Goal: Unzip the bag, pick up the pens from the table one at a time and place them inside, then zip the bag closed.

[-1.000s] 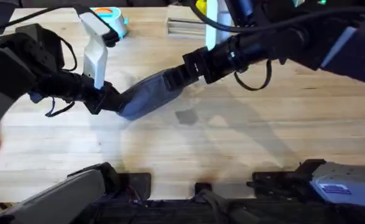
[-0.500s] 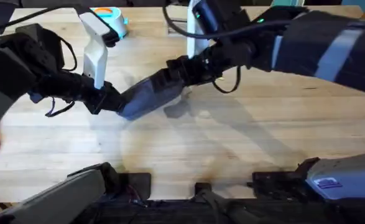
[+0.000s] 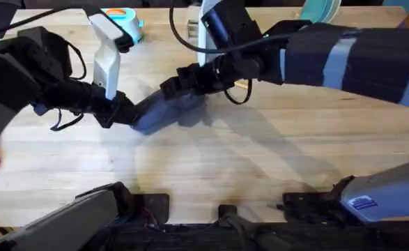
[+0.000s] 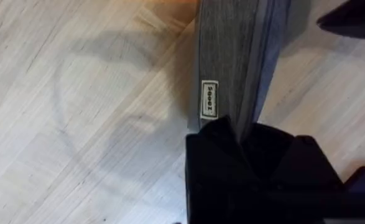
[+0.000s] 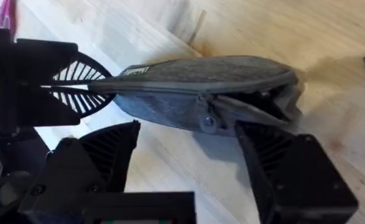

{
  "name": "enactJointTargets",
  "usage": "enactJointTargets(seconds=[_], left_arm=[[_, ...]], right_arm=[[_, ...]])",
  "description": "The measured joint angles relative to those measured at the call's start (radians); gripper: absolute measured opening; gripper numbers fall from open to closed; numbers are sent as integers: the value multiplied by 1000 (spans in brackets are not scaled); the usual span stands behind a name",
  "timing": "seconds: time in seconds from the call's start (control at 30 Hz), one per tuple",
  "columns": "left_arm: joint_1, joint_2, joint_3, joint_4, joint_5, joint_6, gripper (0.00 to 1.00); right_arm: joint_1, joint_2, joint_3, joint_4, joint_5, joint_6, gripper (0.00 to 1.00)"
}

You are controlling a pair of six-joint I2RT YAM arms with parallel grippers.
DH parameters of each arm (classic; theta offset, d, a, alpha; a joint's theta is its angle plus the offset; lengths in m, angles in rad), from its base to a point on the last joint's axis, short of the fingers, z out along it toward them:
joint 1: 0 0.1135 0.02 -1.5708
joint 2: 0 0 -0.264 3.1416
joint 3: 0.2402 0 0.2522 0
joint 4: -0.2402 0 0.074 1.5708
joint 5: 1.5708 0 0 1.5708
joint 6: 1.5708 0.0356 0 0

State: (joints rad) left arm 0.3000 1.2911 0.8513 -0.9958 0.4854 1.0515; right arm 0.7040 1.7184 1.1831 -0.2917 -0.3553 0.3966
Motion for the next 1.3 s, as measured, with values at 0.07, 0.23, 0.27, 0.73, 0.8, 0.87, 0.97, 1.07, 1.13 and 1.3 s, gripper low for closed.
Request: enactJointTargets(seconds=[0.07,0.23,0.27,0.73,0.8,0.87,0.97,1.07,1.13,1.3], left_arm=[[0,0,0,0,0,0,42],[0,0,0,0,0,0,42],[0,0,0,0,0,0,42],[0,0,0,0,0,0,42],[0,0,0,0,0,0,42],[0,0,0,0,0,0,42],[0,0,0,0,0,0,42],[0,0,0,0,0,0,42],[0,0,0,0,0,0,42],[0,0,0,0,0,0,42]], right_arm=[[0,2,0,10,3,0,907],[0,29,0,38,15,1,647],[0,33,0,42,18,1,603],[0,53,0,61,18,1,154],[0,53,0,60,18,3,46],[0,53,0,59,18,3,34],[0,53,0,55,18,3,33],[0,53,0,56,18,3,33],[-1,53,0,56,18,4,33],[-1,40,1,47,18,3,33]])
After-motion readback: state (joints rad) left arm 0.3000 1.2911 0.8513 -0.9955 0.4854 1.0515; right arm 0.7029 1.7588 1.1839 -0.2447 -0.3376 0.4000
